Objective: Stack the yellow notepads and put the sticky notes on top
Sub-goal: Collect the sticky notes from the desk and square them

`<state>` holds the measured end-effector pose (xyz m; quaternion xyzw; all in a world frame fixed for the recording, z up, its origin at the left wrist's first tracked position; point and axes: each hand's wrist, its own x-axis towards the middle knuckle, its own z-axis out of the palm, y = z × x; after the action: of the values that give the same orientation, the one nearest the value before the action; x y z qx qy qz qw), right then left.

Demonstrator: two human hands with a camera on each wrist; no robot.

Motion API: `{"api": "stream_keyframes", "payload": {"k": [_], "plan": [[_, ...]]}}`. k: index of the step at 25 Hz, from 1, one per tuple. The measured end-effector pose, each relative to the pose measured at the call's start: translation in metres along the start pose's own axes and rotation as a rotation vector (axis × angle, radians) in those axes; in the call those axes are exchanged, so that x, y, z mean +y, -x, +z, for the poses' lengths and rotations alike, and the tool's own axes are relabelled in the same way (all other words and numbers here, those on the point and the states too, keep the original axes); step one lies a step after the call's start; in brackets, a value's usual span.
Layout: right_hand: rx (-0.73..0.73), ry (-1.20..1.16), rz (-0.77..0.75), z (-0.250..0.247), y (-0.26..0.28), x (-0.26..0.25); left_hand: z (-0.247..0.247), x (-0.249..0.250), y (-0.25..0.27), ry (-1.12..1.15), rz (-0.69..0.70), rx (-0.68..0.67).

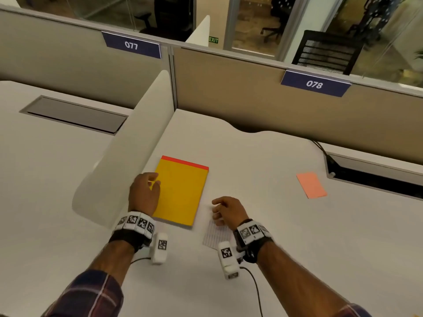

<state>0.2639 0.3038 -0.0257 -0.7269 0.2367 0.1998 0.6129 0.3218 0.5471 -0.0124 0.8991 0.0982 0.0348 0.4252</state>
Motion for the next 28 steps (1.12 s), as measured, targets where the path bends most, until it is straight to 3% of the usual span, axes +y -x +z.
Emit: {"api": "stream_keyframes", "payload": {"k": [2, 4, 6, 8, 10, 14, 16, 18, 23, 25, 28], "plan": [[0.068, 0.040, -0.028, -0.023, 0.013, 0.014, 0.008, 0.020, 0.032, 0.044, 0.200, -0.055], [0.136, 0.060, -0.018, -0.046, 0.025, 0.033, 0.030, 0.031, 0.063, -0.028, 0.335, -0.229], [0.183, 0.059, 0.004, -0.072, 0.048, 0.054, 0.059, 0.036, 0.093, -0.238, 0.367, -0.423], [0.214, 0.027, 0.011, -0.096, 0.069, 0.074, 0.082, 0.043, 0.120, -0.485, 0.295, -0.540], [0.236, -0.002, 0.017, -0.113, 0.084, 0.090, 0.096, 0.051, 0.135, -0.601, 0.211, -0.544], [0.269, -0.024, -0.029, -0.144, 0.109, 0.114, 0.112, 0.062, 0.147, -0.650, 0.005, -0.447], [0.328, -0.003, -0.062, -0.173, 0.123, 0.127, 0.118, 0.069, 0.149, -0.656, -0.032, -0.413], [0.409, 0.065, -0.073, -0.222, 0.142, 0.149, 0.135, 0.081, 0.161, -0.626, 0.017, -0.448], [0.589, 0.445, -0.048, -0.349, 0.194, 0.208, 0.199, 0.131, 0.234, -0.639, 0.295, -0.601], [0.568, 0.621, -0.005, -0.386, 0.209, 0.228, 0.224, 0.149, 0.263, -0.671, 0.273, -0.562], [0.419, 0.862, 0.157, -0.421, 0.229, 0.245, 0.243, 0.170, 0.292, -0.737, 0.106, -0.425]]}}
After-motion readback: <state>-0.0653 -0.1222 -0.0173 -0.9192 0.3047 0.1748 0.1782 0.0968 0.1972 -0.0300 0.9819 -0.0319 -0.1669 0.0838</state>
